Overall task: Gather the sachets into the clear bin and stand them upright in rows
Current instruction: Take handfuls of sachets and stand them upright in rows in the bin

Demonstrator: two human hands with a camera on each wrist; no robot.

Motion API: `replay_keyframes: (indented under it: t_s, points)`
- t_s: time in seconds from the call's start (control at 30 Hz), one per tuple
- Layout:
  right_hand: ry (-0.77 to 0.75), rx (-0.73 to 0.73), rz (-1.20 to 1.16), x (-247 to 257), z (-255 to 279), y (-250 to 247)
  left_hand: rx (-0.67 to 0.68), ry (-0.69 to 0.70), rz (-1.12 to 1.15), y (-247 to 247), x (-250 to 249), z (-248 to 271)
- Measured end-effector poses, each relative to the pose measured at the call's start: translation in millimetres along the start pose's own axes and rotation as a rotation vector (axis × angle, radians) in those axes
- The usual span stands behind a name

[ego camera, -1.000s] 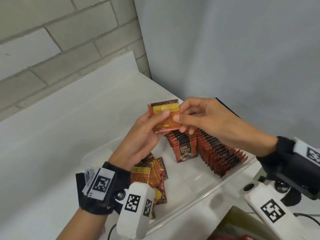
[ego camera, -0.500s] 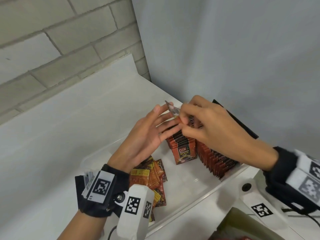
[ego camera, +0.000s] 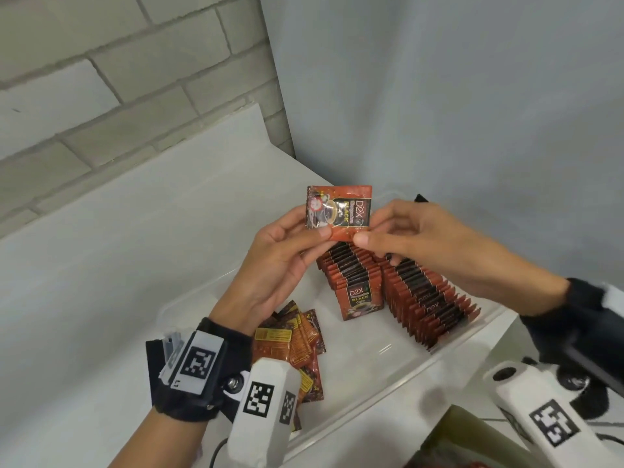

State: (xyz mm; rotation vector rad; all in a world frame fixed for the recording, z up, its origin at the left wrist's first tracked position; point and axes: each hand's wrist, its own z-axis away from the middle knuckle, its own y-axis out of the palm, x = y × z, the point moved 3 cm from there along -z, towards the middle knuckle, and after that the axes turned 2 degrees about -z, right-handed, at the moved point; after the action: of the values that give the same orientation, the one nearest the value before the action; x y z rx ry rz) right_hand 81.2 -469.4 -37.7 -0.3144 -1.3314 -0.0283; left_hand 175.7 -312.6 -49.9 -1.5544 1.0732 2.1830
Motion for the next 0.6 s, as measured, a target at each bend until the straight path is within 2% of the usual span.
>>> replay_keyframes:
  t_s: [0.07, 0.2, 0.3, 0.47, 0.6]
  points:
    - [0.018, 0.058, -0.057, 1, 2, 3, 0.012, -0.004, -0.005, 1, 0, 1]
    - [0.016, 0.009, -0.143, 5, -3, -3, 0.004, 0.006, -0.051, 1, 1, 1]
    - [-0.016, -0.035, -0.157, 9, -5, -12, -0.008, -0.016, -0.187, -1, 1, 2]
    - [-0.061, 0.026, 0.022, 13, -3, -22, 0.130, -0.035, -0.520, -2, -20, 9]
    - [-0.106, 0.074, 0.284, 6, -2, -13, 0.174, -0.046, -0.844, 6, -27, 6]
